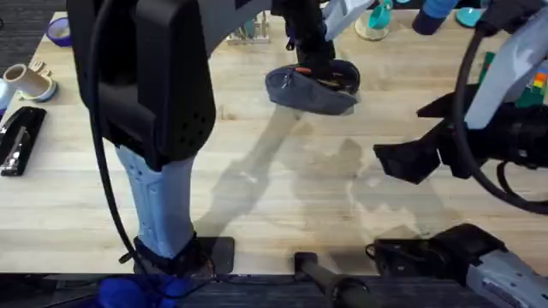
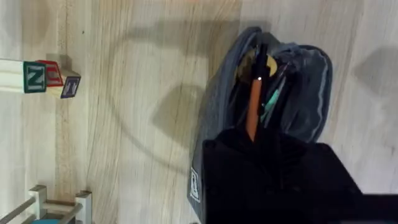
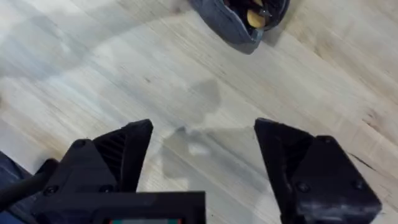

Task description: Unzip the bag, pick up the pens from the table one at a time and place them inside, then zip the bag closed.

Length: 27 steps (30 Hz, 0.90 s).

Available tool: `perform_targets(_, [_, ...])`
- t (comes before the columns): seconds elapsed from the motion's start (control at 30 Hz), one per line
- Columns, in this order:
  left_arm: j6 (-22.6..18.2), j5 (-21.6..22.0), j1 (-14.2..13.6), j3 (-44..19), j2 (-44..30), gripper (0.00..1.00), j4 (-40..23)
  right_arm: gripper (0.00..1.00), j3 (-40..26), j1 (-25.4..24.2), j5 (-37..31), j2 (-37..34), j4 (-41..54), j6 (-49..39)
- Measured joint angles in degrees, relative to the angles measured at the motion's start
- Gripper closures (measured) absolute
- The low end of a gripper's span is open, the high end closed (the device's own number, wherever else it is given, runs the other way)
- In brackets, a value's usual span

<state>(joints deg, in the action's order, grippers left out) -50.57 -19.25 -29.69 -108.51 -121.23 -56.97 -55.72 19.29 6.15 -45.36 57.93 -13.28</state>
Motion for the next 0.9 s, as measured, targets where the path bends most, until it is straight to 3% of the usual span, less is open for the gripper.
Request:
perform_targets(0.1, [-0.1, 0.0, 0.0, 0.0, 0.0, 0.928, 0.0, 0.006, 0.0, 0.0, 0.0, 0.0, 0.0, 0.0])
perform_targets(0.33, [-0.1, -0.1, -0.1, 0.0, 0.0, 0.572, 0.0, 0.005, 0.0, 0.0, 0.0, 0.0, 0.0, 0.0])
perform_targets(0.37, [-0.3, -0.1, -0.1, 0.0, 0.0, 0.489, 0.1, 0.005, 0.0, 0.0, 0.0, 0.0, 0.0, 0.0])
perform_targets(0.47, [-0.3, -0.2, -0.1, 0.0, 0.0, 0.062, 0.2, 0.005, 0.0, 0.0, 0.0, 0.0, 0.0, 0.0])
perform_targets(0.5, [-0.3, -0.3, -0.1, 0.0, 0.0, 0.019, 0.2, 0.005, 0.0, 0.0, 0.0, 0.0, 0.0, 0.0])
perform_targets(0.9, [-0.3, -0.2, -0.1, 0.0, 0.0, 0.006, 0.7, 0.005, 0.0, 0.0, 0.0, 0.0, 0.0, 0.0])
